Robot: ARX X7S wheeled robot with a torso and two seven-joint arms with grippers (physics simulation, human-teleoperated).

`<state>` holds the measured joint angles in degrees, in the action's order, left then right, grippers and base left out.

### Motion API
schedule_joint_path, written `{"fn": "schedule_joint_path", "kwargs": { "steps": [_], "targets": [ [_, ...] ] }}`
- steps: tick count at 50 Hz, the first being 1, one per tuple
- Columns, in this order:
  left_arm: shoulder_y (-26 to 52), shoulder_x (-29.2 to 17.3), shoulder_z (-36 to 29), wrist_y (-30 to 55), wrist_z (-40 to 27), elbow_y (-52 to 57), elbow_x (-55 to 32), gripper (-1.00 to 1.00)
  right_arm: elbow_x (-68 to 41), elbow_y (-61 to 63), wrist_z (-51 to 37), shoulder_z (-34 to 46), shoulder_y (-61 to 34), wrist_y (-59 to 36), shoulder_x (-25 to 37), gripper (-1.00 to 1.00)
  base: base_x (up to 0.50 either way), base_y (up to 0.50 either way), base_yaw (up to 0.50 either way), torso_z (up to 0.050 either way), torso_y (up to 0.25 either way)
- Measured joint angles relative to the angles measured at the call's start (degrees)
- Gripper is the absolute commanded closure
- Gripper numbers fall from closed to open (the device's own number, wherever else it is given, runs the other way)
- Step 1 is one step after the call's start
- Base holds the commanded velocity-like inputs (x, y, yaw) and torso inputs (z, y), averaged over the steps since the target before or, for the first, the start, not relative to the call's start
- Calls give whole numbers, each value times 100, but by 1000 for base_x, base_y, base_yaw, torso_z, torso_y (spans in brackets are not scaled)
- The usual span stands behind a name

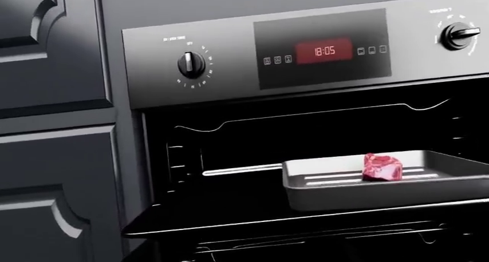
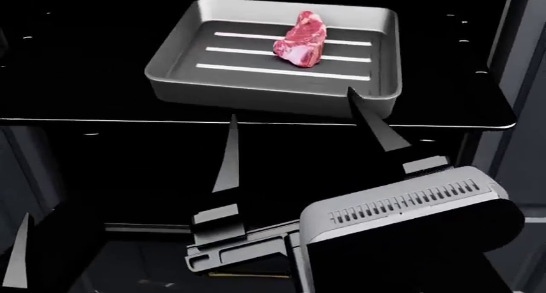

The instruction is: Pick the steak from the top rack in the oven and place it on the plate on the counter.

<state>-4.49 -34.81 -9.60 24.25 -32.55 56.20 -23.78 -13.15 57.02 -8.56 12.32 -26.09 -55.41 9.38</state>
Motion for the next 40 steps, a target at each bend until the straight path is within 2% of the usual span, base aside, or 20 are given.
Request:
{"fn": "schedule_joint_path", "kwargs": {
  "steps": [21,40],
  "targets": [
    [-88,-76,-90,-192,29,36,57,-100,-171,56,-199,-11,-119,-100,68,-100,0,0,0,50,26],
    [-143,-172,-178,-195,-63,186,121,-100,-431,-41,-396,-144,-545,-717,-29,-100,0,0,0,50,24]
  ]
}}
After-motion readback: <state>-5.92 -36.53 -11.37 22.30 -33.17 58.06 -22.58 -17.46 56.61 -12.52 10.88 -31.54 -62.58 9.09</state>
